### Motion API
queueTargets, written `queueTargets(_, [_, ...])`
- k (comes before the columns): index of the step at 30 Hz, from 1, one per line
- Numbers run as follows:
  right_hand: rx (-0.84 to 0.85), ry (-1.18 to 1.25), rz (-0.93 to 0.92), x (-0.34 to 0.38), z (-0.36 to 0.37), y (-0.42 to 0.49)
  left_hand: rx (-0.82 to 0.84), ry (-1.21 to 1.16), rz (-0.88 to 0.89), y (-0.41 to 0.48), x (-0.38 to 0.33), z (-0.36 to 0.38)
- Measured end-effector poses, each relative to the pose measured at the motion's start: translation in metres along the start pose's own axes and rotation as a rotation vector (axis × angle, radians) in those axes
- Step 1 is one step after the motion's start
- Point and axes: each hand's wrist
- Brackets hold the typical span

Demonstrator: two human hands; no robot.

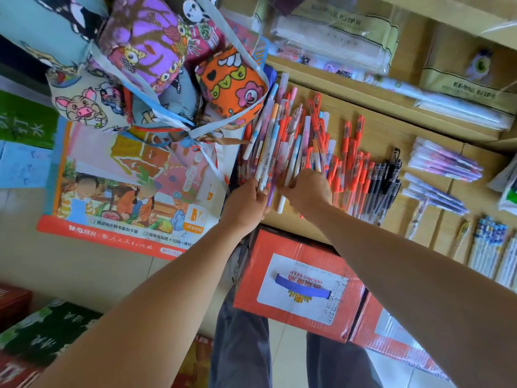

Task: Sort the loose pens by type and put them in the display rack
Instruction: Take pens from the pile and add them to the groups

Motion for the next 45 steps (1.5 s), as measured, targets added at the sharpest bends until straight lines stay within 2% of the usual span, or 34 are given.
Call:
queueTargets(2, [0.046, 0.104, 0.028, -0.002, -0.003, 0.0, -0.018, 0.075, 0.013, -0.002, -0.001, -0.002])
queueTargets(5, [0.19, 0.472, 0.059, -0.004, -0.011, -0.006, -0.025, 0.107, -0.006, -0.002, -0.004, 0.0])
queueTargets(7, [0.231, 0.645, 0.059, -0.005, -0.017, -0.011, 0.028, 0.035, -0.038, -0.003, -0.008, 0.004])
queueTargets(10, [0.213, 0.719, 0.042, -0.008, -0.021, -0.015, 0.098, -0.122, -0.069, -0.008, -0.02, 0.011])
queueTargets(14, [0.168, 0.586, -0.027, -0.018, -0.026, -0.015, 0.111, -0.116, -0.036, -0.012, -0.02, 0.016])
queueTargets(17, [-0.13, 0.29, -0.067, -0.033, -0.027, -0.017, 0.079, -0.113, -0.086, -0.009, -0.013, 0.018])
queueTargets(19, [-0.269, 0.126, -0.079, -0.045, -0.026, -0.02, 0.05, -0.186, -0.147, -0.008, -0.011, 0.019])
queueTargets(23, [-0.26, -0.037, -0.08, -0.06, -0.018, -0.022, -0.014, -0.112, -0.177, -0.007, -0.005, 0.018])
queueTargets(28, [-0.23, 0.0, -0.03, -0.054, -0.014, -0.02, -0.04, -0.176, -0.232, -0.005, -0.004, 0.012])
queueTargets(32, [-0.155, 0.255, -0.037, -0.053, -0.02, -0.018, -0.071, -0.086, -0.124, -0.01, -0.003, 0.007])
queueTargets(37, [-0.061, 0.501, -0.049, -0.06, -0.037, -0.027, -0.021, -0.177, 0.005, -0.016, -0.009, 0.009])
queueTargets(45, [-0.114, 0.489, -0.154, -0.042, -0.032, -0.019, -0.097, -0.046, 0.043, 0.003, 0.001, 0.02])
Point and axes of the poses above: each hand's wrist, its own y-axis towards the middle knuckle, its own z-axis out of the palm, x = y × z, and after that the axes turned 8 degrees about y, right-handed
